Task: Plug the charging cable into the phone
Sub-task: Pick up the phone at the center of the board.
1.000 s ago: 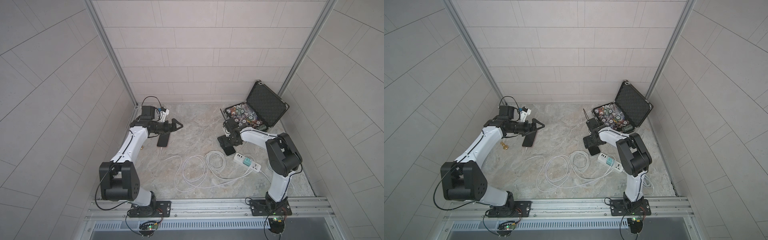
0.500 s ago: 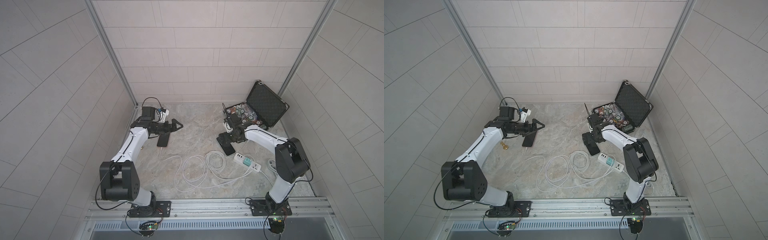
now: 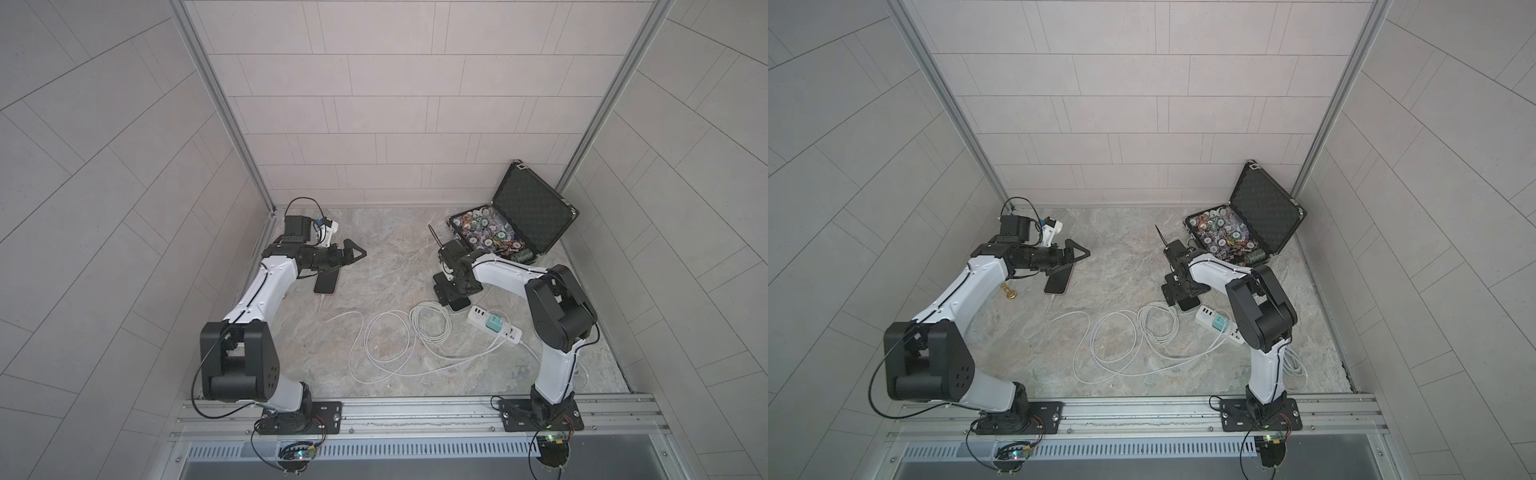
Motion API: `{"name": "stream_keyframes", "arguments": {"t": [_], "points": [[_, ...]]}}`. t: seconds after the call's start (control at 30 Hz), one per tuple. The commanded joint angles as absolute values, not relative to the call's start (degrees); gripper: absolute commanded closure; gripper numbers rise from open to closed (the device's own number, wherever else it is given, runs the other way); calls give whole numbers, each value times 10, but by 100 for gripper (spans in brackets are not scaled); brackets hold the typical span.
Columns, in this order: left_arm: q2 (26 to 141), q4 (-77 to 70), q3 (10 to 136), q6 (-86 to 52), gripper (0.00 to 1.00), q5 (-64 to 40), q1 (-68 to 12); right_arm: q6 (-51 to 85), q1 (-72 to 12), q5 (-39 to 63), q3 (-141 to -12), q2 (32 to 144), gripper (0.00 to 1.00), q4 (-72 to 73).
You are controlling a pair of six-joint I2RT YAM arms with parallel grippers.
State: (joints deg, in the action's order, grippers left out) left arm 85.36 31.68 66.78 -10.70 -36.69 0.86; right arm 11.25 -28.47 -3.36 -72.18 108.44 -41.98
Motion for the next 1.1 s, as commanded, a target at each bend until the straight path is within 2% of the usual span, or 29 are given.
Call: {"name": "stream_keyframes", "arguments": {"t": [0.0, 0.1, 0.27, 0.37, 0.43, 0.57, 0.67, 0.87, 1.07], "points": [[839, 310, 657, -108, 0, -374, 11, 120, -279, -65, -724, 1082, 5, -417], [839, 307, 656, -110, 0, -374, 12, 125, -278, -51, -725, 1083, 19, -411], [838, 303, 653, -114, 0, -374, 12, 147, -279, -45, -723, 1098, 26, -393], [838, 301, 652, -117, 0, -374, 11, 158, -281, -48, -722, 1105, 26, -381], [838, 301, 651, -119, 0, -374, 12, 168, -283, -51, -726, 1108, 20, -375], [837, 289, 644, -131, 0, -389, 12, 184, -286, -46, -741, 1118, 17, -370], [833, 260, 622, -168, 0, -421, 11, 194, -286, -48, -756, 1126, 20, -377], [828, 200, 590, -214, 0, -452, 9, 236, -286, -77, -790, 1113, 33, -393], [844, 192, 592, -200, 0, -476, -8, 318, -286, -88, -821, 1066, 33, -399]]}}
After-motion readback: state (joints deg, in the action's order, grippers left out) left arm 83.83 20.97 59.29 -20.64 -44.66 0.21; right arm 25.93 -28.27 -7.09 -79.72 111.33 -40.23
